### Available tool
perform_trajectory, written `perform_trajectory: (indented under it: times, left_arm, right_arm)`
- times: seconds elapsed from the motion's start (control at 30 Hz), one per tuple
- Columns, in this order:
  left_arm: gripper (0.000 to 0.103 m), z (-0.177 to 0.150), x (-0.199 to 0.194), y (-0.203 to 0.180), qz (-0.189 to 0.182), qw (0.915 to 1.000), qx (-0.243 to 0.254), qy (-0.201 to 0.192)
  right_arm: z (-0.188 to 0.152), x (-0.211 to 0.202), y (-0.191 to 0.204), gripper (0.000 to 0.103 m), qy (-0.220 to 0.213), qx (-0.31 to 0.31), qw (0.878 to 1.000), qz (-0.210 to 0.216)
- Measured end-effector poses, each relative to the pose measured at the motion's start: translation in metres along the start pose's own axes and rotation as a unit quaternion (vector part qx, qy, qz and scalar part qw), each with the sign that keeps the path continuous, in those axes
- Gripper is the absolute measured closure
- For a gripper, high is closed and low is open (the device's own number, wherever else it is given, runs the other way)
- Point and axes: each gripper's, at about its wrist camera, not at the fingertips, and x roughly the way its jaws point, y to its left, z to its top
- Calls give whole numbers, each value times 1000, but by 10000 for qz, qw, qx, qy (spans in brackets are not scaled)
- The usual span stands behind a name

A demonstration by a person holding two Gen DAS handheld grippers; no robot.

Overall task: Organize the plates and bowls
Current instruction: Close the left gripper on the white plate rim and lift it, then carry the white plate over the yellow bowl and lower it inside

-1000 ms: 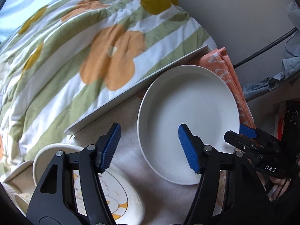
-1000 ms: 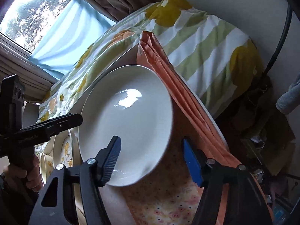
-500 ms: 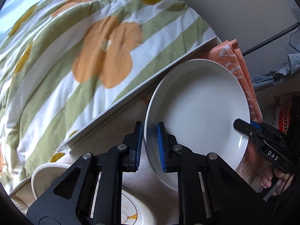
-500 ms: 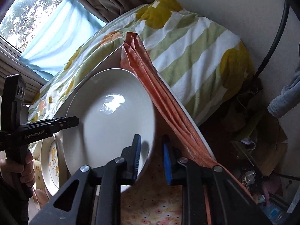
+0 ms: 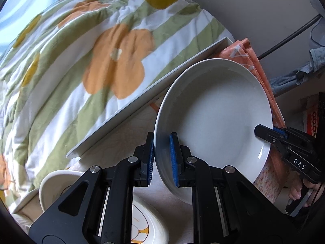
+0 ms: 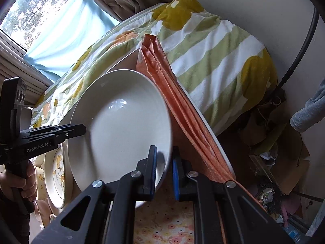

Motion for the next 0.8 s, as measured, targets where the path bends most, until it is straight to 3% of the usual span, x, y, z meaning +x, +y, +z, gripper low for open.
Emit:
perform_trajectory:
  times: [0.43, 0.63, 0.8]
  left_arm:
    - [90, -39, -63, -10, 154, 9979, -296, -558]
    - [90, -92, -113, -8, 275, 9943, -624, -820]
    - [90, -163, -153, -1, 454, 9879, -1110, -986]
  right_arm:
    - [-6, -47, 24, 90, -309, -241, 9992, 117]
    - [-31, -81, 56, 90, -403, -564, 9974, 176]
    - [-65, -106, 91, 90, -337, -890, 9949, 334]
